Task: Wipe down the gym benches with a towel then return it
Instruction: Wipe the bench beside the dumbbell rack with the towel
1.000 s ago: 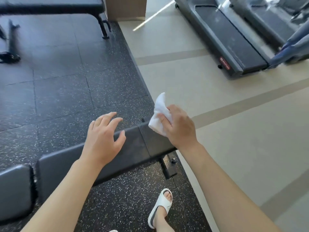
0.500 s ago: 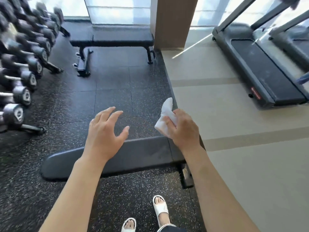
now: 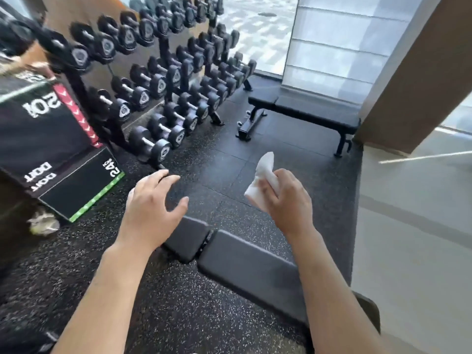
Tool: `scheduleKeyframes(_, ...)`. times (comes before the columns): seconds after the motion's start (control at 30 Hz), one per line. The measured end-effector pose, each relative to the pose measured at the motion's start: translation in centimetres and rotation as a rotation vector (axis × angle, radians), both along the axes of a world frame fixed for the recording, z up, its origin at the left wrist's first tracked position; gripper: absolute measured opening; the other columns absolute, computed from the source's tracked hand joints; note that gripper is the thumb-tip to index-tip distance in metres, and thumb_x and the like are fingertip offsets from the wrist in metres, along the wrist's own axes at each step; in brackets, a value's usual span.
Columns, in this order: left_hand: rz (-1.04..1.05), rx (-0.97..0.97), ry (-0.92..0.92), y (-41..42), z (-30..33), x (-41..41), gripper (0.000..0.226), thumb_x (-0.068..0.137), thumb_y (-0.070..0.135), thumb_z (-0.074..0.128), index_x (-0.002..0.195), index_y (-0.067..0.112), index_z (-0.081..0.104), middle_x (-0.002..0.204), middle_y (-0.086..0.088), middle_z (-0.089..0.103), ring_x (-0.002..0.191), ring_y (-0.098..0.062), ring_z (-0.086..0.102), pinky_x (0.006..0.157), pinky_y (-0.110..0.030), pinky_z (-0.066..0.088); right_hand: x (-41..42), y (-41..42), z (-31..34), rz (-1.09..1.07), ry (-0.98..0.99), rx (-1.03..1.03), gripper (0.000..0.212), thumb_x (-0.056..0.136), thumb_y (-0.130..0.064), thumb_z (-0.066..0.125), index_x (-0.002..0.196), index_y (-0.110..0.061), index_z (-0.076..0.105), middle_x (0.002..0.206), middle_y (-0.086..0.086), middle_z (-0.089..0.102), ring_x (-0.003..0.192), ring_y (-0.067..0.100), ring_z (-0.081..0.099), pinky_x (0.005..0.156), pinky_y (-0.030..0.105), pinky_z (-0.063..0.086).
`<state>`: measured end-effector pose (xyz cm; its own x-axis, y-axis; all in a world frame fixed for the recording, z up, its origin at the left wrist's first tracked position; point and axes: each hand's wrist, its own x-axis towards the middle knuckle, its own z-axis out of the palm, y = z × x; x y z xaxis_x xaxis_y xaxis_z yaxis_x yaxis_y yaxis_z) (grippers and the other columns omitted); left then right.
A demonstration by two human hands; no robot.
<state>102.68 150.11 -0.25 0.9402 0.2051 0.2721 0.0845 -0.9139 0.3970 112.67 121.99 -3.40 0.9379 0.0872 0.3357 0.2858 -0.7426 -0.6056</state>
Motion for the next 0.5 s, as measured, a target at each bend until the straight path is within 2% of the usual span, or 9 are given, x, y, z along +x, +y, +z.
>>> scheduleKeyframes(0.17,0.204,0.011,-0.007,4.8,0.1,-5.2,0.053,0.093,0.045,0.066,0.140,0.023,0.058,0.151,-0.003,0.052,0.142,-0.026,0.043,0.117,-0.056,0.037,-0.3,7.0,0.4,0.204,-0.018,-0.002,0.027,0.102,-0.050,0.052,0.095,-0.024,0.051,0.092,-0.010,0.058,0.080,0.017,0.054,0.064,0.034,0.037)
scheduleKeyframes(0.33,0.331,0.018,-0.009,9.3,0.5,-9.5,0.060,0.090,0.058,0.050,0.140,0.025,0.057,0.150,-0.002,0.052,0.140,-0.025,0.045,0.118,-0.054,0.038,-2.2,13.2,1.3,0.326,-0.043,-0.001,0.023,0.102,-0.049,0.051,0.094,-0.028,0.048,0.089,-0.013,0.052,0.077,0.013,0.050,0.064,0.032,0.032)
scheduleKeyframes(0.5,0.375,0.034,-0.036,15.1,1.0,-12.1,0.054,0.092,0.049,0.062,0.140,0.025,0.057,0.149,-0.002,0.053,0.139,-0.025,0.045,0.118,-0.052,0.037,-4.0,19.7,2.1,0.371,-0.059,0.005,0.025,0.102,-0.050,0.052,0.094,-0.027,0.050,0.091,-0.012,0.054,0.079,0.014,0.052,0.066,0.032,0.035)
